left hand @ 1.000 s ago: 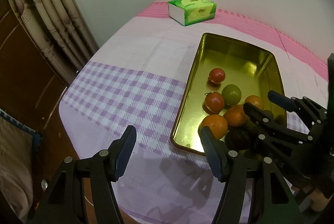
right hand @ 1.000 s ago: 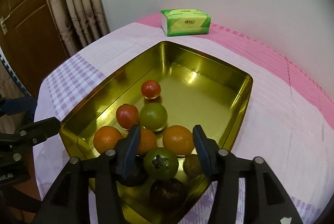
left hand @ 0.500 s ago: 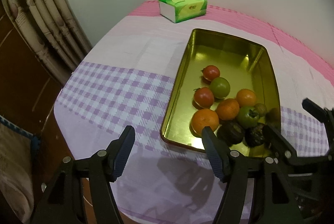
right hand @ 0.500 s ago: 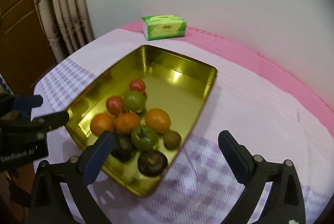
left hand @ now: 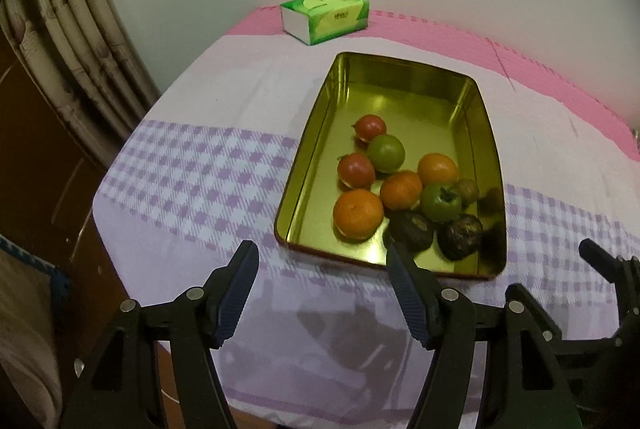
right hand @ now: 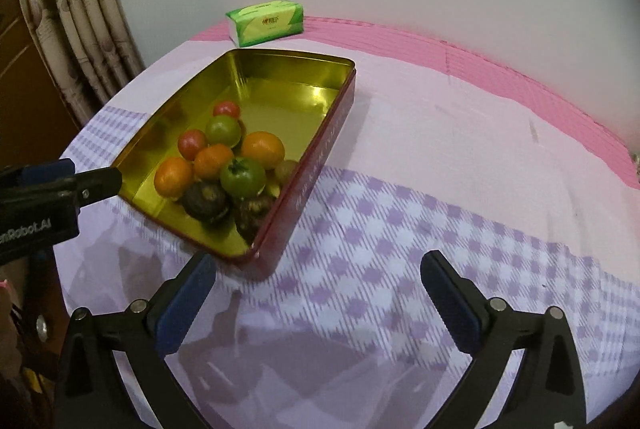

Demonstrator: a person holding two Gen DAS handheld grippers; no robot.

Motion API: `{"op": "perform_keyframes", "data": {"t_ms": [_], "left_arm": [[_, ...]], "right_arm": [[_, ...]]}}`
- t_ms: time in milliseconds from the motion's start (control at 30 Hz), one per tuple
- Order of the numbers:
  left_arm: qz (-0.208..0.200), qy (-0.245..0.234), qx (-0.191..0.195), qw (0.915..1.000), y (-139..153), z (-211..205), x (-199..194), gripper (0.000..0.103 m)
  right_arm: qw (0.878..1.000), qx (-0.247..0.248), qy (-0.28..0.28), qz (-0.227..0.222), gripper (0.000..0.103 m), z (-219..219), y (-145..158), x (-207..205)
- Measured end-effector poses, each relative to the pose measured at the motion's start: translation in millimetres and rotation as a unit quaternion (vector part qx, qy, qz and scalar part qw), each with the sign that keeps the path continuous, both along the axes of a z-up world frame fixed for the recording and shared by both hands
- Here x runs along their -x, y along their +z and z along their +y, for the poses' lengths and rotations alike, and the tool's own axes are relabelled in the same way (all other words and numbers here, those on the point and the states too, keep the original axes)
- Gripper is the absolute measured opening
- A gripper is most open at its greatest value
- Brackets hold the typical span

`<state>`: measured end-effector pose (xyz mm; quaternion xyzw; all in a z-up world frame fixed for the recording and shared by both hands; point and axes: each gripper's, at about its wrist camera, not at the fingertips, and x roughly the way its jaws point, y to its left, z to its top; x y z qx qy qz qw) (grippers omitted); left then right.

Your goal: Organize fruits

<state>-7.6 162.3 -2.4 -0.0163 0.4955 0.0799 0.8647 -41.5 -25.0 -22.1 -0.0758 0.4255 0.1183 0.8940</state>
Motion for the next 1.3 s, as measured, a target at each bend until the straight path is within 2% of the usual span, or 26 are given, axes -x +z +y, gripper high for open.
{"op": "perform_keyframes", "data": {"t_ms": [333, 533, 867, 1300], "left_arm": [[-0.004, 0.003, 0.003, 1.0, 7, 7, 20, 0.067], [-0.007, -0.015, -0.013, 0.9998, 5, -1, 19, 0.067], [-0.006, -0.024, -0.025, 0.9994, 1, -8, 17, 0.067], [0.001, -0.027, -0.022, 0.9994, -3, -10, 16, 0.067]], "right_arm": [[1.0, 0.019, 0.018, -0.012, 0.101, 18, 4, 22], [0.998, 0.028, 0.022, -0.049, 0.101, 23, 8, 29], [0.999, 0.003, 0.009, -0.034, 0.101, 12, 2, 19], [0.999, 0.003, 0.024, -0.049, 0.102, 19, 4, 23]]}}
